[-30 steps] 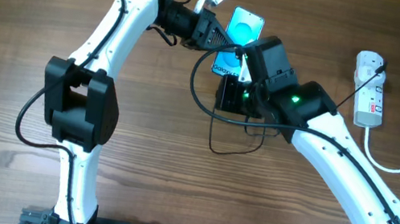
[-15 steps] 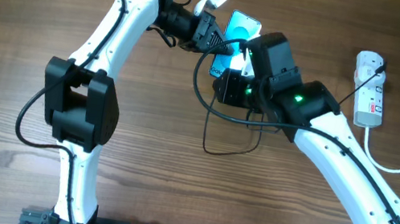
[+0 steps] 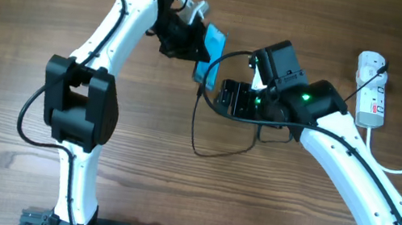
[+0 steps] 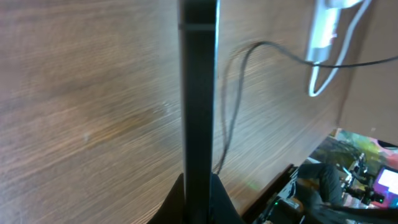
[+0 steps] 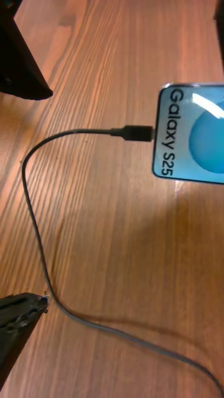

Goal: Plug charger to phone and switch on socket
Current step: 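Lower the phone flat onto the table with both grippers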

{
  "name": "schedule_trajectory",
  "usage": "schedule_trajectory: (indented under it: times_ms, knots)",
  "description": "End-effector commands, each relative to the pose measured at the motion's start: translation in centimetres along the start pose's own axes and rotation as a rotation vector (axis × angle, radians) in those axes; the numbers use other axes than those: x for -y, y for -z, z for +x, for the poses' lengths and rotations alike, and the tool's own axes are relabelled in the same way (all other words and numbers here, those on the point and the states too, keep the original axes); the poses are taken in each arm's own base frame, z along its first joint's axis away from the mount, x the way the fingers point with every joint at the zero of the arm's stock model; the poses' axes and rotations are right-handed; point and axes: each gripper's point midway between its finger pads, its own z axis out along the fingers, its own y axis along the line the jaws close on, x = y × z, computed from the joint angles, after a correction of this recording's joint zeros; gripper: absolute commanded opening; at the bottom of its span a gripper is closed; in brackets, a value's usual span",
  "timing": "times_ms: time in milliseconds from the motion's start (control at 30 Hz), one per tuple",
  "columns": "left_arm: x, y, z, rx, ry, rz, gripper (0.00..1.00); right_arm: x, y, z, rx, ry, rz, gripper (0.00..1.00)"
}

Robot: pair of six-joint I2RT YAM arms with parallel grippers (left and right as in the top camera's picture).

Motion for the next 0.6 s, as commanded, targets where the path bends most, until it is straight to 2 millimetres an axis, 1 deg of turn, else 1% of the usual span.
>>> schedule_trajectory:
  times_ms: [0, 100, 300, 400, 567]
  knots:
    - [-1.5, -2.2, 0.9, -0.027, 0.089, -0.020, 0.04, -0.1, 1.2, -0.3, 0.025, -0.015, 0.004, 1.00]
    - [-2.2, -3.3, 1.2, -0.029, 0.087, -0.021, 0.04, 0.1, 1.0, 0.1, 0.008, -0.019, 0.014, 1.00]
    - [-3.2, -5.0, 0.6, 0.012, 0.150, -0.016, 0.04, -0.1, 0.9, 0.3, -0.007, -0.028, 0.001, 1.00]
    - [-3.6, -6.3, 1.3, -0.002, 0.143, -0.018, 0.04, -0.1, 0.9, 0.4, -0.008, -0.028, 0.002, 1.00]
    - [-3.6, -8.2, 2.6, -0.030, 0.123, -0.031, 0.05, -0.1, 0.9, 0.3, -0.006, -0.029, 0.001, 1.00]
